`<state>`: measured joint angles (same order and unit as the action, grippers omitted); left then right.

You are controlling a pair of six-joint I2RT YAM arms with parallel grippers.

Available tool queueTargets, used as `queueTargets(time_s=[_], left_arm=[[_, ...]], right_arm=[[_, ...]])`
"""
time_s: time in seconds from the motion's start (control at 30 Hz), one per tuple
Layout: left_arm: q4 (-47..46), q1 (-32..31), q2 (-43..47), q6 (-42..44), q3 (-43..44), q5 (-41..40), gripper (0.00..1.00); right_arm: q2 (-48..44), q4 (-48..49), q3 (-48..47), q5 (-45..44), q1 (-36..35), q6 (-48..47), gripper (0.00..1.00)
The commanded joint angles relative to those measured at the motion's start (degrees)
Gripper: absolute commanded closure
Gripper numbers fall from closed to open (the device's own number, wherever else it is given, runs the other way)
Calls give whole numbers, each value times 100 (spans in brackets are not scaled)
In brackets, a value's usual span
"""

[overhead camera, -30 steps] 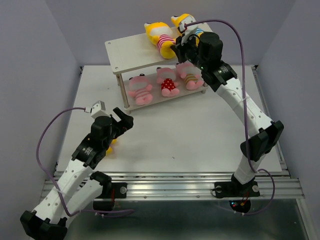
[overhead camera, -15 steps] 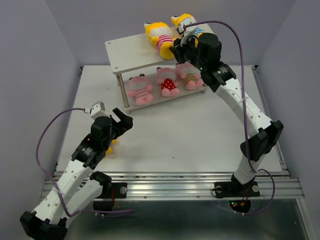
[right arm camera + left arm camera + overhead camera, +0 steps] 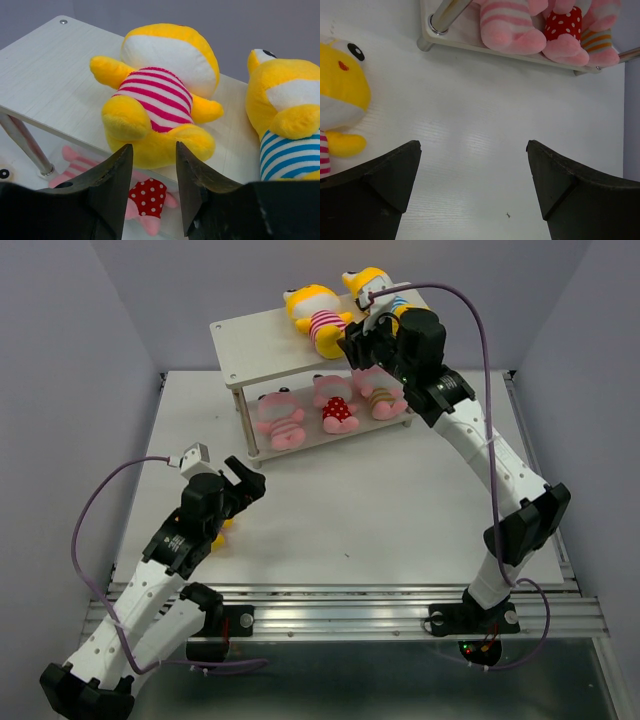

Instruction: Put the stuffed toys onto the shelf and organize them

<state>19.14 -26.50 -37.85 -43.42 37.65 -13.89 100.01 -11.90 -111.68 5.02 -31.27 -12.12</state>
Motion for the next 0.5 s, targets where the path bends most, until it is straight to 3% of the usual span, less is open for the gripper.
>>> queueTargets(time_s=[0.0, 0.47], left_arm=[[-50, 22, 93, 0, 120, -123, 1], [423, 13, 154, -237, 304, -254, 1]], right_arm=[[-359, 364, -3, 157, -46, 17, 54], [-868, 417, 76, 869, -46, 210, 27]])
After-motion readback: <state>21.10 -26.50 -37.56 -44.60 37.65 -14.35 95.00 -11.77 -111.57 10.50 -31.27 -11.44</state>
